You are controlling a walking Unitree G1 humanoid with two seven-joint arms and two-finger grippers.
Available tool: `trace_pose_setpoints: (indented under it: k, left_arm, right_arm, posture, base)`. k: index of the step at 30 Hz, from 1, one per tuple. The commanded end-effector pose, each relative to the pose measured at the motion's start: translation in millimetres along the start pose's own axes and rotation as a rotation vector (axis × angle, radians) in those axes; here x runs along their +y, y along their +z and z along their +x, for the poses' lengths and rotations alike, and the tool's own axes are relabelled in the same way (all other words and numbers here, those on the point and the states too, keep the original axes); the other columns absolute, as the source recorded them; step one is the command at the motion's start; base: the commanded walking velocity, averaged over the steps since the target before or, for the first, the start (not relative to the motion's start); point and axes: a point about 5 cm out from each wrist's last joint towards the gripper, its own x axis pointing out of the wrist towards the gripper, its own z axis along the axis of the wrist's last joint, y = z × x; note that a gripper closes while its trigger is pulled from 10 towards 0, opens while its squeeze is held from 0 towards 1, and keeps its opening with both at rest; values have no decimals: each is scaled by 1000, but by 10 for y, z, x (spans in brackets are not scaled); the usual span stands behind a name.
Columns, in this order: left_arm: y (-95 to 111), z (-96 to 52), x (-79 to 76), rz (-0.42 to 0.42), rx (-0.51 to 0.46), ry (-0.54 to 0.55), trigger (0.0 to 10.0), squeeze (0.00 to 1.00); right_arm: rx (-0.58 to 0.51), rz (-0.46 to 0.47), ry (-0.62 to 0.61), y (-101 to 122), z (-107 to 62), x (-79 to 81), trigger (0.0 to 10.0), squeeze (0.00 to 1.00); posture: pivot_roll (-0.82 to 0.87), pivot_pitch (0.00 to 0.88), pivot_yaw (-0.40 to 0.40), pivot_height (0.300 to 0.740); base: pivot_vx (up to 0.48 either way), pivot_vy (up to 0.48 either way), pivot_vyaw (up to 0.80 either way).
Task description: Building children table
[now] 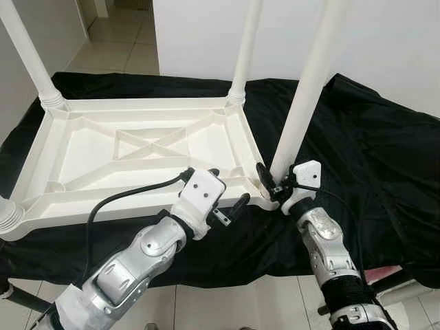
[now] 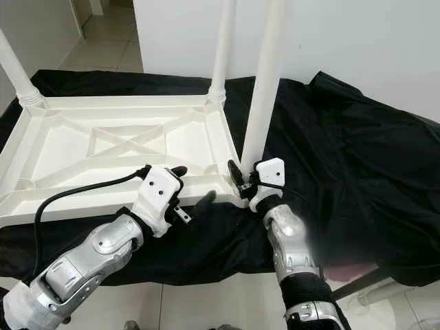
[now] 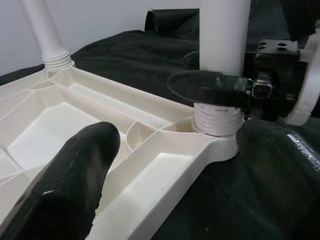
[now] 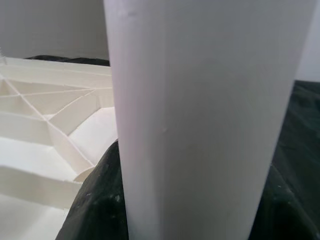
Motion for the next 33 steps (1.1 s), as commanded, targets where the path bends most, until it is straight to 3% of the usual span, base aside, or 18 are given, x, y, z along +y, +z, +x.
trace_pose_setpoints:
  k: [1,13,17,25,33]
  left_arm:
    - [-6,-20,-151,15,7,-263,10000,0]
    - [4,-28,-145,17,10,-264,10000,0]
    - [10,-24,-124,14,8,-254,10000,0]
    - [24,-18,-117,19,3,-244,10000,0]
    - [48,-10,-95,-5,-7,-231,10000,0]
  right_arm:
    - [229,82,-60,-419,-187,-25,10000,0]
    - [229,135,-147,-484,-298,-26,10000,0]
    - [175,16,-120,-437,-325,12,10000,0]
    - [155,62,-103,-489,-418,159,10000,0]
    - [158,62,-113,-491,-406,152,10000,0]
  posture:
    - [4,103,-45,740]
    - [0,121,-38,740]
    - [-1,126,-38,740]
    - [4,129,-43,740]
    - [5,128,-44,740]
  base:
    - [0,0,0]
    - [0,0,0]
    - [0,0,0]
    - [0,0,0]
    - [0,0,0]
